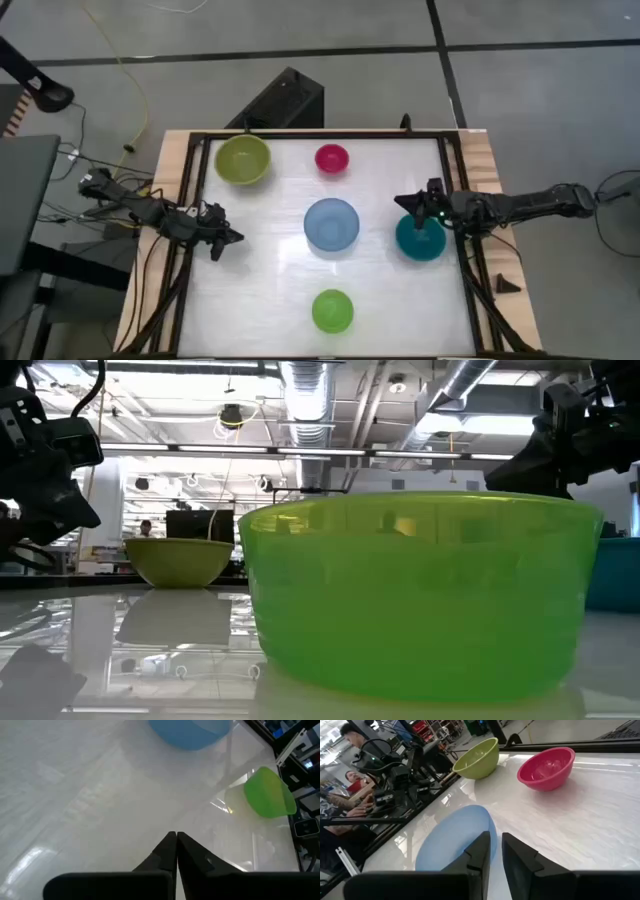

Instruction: Nest bowls inside each other

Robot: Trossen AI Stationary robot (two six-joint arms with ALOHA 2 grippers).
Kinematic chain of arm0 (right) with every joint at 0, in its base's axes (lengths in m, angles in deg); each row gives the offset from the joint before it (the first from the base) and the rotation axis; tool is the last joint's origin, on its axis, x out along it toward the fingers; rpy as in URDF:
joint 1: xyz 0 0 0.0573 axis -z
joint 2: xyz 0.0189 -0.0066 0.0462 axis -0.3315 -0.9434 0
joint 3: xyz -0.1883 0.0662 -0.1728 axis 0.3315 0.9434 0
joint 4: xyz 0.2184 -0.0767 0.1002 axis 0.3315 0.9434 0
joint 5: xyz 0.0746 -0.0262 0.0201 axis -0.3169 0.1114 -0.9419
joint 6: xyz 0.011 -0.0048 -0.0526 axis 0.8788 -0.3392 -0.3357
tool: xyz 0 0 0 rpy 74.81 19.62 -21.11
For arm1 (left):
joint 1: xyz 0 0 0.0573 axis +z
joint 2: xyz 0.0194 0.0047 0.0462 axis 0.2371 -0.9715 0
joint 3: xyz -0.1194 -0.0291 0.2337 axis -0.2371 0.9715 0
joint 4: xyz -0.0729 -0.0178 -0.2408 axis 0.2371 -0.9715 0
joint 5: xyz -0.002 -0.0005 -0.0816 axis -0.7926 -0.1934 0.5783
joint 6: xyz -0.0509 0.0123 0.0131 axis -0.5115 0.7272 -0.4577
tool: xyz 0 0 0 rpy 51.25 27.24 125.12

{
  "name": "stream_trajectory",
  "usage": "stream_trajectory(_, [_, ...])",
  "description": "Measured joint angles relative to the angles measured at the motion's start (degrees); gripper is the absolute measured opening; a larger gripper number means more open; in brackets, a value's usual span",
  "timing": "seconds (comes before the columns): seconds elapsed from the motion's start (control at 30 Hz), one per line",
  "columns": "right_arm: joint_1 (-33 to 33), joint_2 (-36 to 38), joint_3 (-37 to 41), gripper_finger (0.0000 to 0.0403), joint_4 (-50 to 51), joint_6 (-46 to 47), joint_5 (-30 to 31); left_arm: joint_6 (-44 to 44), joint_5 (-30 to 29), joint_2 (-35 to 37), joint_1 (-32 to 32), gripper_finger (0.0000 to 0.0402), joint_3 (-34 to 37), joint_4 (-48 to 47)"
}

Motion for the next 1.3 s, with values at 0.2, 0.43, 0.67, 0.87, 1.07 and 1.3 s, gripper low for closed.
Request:
stream_trajectory(0.2, [0.0,0.0,0.0,0.0083,0.0,0.0,0.0,0.0,0.0,0.0,0.0,0.0,0.0,0.0])
stream_trajectory(0.43, [0.0,0.0,0.0,0.0083,0.0,0.0,0.0,0.0,0.0,0.0,0.0,0.0,0.0,0.0])
stream_trajectory(0.67, [0.2,0.0,0.0,0.0083,-0.4,0.0,0.5,-2.0,-6.5,0.0,0.0,0.0,0.4,2.4])
stream_trajectory(0.87, [0.5,0.0,0.0,0.0083,-0.7,15.3,0.5,-12.1,-17.1,0.0,0.0,0.0,0.4,10.3])
stream_trajectory(1.07, [1.6,0.0,0.0,0.0083,-1.0,27.7,2.6,-27.3,-31.5,0.0,0.0,0.0,0.3,13.1])
stream_trajectory(1.3, [3.4,-0.1,0.0,0.0083,-1.0,35.6,2.8,-37.1,-41.3,0.0,0.0,0.0,0.2,12.3])
